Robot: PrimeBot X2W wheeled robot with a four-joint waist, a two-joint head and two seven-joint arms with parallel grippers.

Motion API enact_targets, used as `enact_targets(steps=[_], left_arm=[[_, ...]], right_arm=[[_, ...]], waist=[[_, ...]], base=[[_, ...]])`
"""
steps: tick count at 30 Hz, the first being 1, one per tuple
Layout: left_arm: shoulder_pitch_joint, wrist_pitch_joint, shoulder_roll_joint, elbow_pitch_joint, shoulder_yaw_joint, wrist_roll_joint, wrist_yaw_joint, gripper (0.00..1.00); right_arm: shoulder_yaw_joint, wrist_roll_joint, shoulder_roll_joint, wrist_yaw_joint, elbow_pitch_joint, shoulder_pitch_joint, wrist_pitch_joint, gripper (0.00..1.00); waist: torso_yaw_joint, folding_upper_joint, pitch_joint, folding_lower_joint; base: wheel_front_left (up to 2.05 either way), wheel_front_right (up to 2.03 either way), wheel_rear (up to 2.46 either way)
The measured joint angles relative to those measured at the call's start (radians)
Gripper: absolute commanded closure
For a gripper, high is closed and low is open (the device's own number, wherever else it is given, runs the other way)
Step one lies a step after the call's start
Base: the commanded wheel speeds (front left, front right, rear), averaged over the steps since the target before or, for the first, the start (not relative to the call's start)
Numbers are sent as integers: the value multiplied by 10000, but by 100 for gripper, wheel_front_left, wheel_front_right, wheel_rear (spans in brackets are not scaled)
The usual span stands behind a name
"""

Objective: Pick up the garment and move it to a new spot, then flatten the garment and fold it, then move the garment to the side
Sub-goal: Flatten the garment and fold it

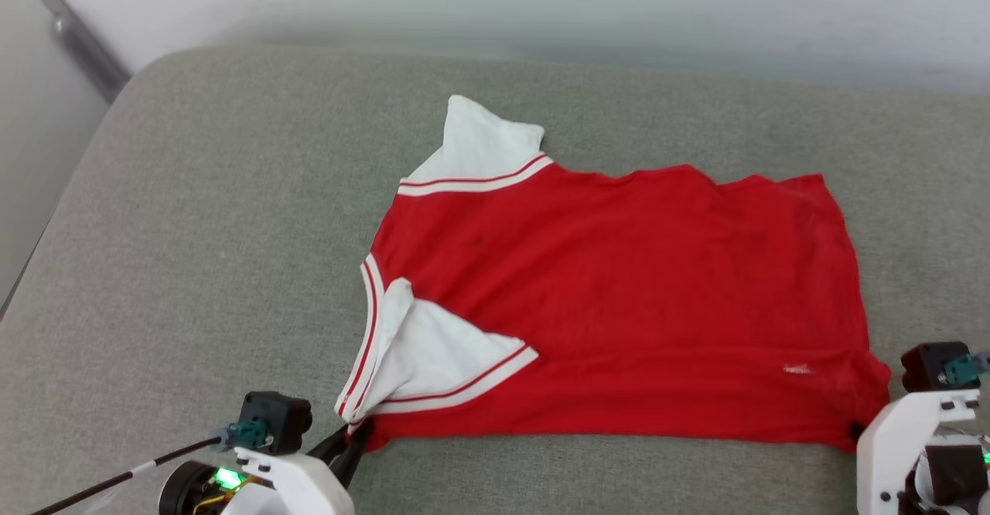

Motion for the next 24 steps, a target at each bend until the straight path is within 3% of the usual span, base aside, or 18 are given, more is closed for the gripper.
enact_targets(steps=[15, 23, 24], left_arm=[[1218, 372, 575, 115, -362, -286, -2, 100], [1306, 322, 347, 462, -554, -251, -40, 100], [1303, 290, 290, 558, -568, -268, -48, 100]], right_arm=[[-755, 568, -353, 0, -1572, 1941, 817, 100], [-826, 525, -159, 0, -1653, 2542, 1120, 100], [-809, 520, -125, 0, -1572, 2541, 1095, 92]], waist=[[-663, 0, -1106, 0], [-771, 0, -979, 0], [-780, 0, -959, 0]], base=[[0, 0, 0], [0, 0, 0], [0, 0, 0]])
